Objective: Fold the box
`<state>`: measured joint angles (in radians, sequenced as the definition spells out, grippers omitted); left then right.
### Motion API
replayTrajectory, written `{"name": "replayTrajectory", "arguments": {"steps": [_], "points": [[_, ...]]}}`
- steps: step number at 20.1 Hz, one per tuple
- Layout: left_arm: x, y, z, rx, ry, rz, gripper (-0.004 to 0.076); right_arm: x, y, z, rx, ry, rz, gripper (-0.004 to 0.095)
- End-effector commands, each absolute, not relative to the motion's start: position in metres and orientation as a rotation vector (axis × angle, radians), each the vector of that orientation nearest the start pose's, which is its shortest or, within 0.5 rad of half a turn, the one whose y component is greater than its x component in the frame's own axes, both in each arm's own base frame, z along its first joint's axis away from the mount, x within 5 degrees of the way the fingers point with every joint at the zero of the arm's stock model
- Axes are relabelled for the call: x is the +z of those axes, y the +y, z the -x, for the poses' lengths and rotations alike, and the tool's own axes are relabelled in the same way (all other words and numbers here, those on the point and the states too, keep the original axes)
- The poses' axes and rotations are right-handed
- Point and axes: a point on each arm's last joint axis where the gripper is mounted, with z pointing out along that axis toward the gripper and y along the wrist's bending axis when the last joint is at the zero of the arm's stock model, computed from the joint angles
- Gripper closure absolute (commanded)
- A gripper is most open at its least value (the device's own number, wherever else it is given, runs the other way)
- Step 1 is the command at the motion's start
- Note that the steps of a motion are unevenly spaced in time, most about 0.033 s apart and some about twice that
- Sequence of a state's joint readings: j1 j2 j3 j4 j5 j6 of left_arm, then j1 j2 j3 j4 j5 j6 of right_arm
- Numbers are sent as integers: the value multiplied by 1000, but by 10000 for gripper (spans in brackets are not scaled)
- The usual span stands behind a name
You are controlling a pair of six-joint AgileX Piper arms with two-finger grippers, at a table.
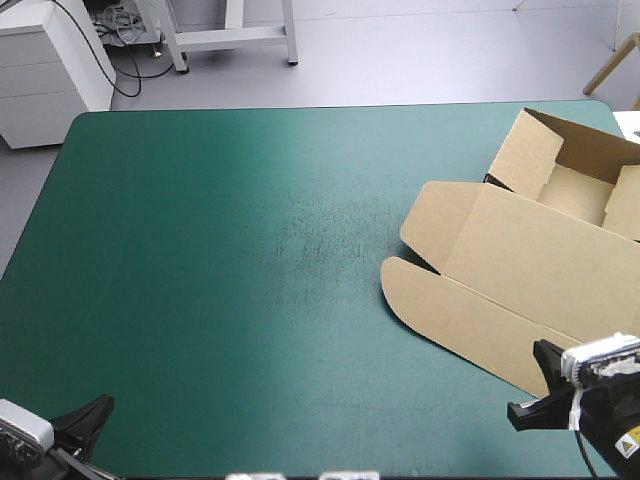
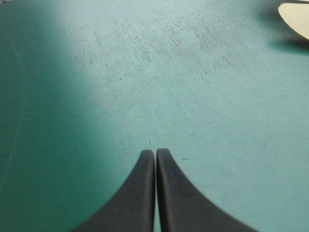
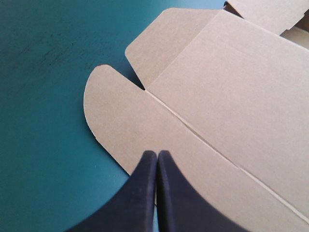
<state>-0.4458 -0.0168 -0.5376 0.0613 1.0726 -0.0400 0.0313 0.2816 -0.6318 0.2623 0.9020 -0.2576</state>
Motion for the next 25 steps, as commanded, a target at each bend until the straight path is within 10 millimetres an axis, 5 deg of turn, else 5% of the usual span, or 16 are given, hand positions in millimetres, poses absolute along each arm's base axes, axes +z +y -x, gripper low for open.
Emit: {"name": "replayTrajectory", "arguments": {"steps": [1,16,25], "points": [[295,9,9,-281,1853,-368,734,333,18,-27,149,1832,233,927],[290,1,4,-350,1841,-377,734,320,16,14,122,1628,225,927],[290,1,2,-331,1817,-388,734,320,16,13,125,1621,220,927]]}}
